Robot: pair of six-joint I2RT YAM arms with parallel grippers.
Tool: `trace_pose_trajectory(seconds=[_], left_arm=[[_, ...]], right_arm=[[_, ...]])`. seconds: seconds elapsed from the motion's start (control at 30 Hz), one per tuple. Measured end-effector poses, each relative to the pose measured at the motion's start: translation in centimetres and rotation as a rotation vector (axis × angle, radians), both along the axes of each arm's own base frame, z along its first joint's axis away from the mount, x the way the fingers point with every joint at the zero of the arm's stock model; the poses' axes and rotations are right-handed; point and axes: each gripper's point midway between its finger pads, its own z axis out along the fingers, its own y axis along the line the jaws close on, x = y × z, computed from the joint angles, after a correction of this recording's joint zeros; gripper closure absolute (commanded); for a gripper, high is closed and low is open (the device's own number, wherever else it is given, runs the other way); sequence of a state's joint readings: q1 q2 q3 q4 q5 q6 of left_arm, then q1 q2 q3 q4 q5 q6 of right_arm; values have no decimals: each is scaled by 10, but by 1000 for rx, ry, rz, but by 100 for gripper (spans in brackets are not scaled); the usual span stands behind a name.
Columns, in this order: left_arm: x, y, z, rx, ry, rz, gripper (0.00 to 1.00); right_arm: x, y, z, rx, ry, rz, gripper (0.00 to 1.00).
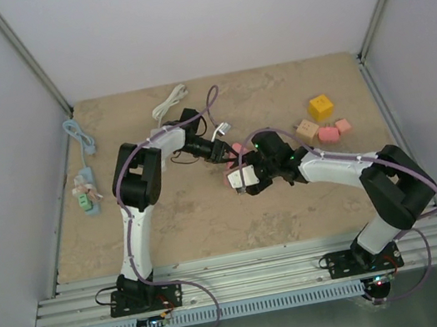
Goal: Pull the plug off the socket
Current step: Remove the plug from the socket.
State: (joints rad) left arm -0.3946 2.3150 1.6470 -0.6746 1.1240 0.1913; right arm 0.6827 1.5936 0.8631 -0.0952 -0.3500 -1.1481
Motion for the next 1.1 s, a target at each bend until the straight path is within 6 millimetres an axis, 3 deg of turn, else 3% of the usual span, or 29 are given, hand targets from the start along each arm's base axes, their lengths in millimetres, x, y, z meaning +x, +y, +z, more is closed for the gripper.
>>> trace_pose_trajectory(seconds=[0.3, 0.93, 1.1], left_arm=[[0, 0, 0, 0, 0, -1, 100], [-3, 1, 0, 6, 22, -1, 100], [-3, 1, 0, 7, 26, -2, 100]], right_arm=[[3, 0, 2, -3, -22, -11, 55], [-1, 5, 6, -49, -17, -40, 78], [-1, 4, 6, -45, -6, -44, 80]])
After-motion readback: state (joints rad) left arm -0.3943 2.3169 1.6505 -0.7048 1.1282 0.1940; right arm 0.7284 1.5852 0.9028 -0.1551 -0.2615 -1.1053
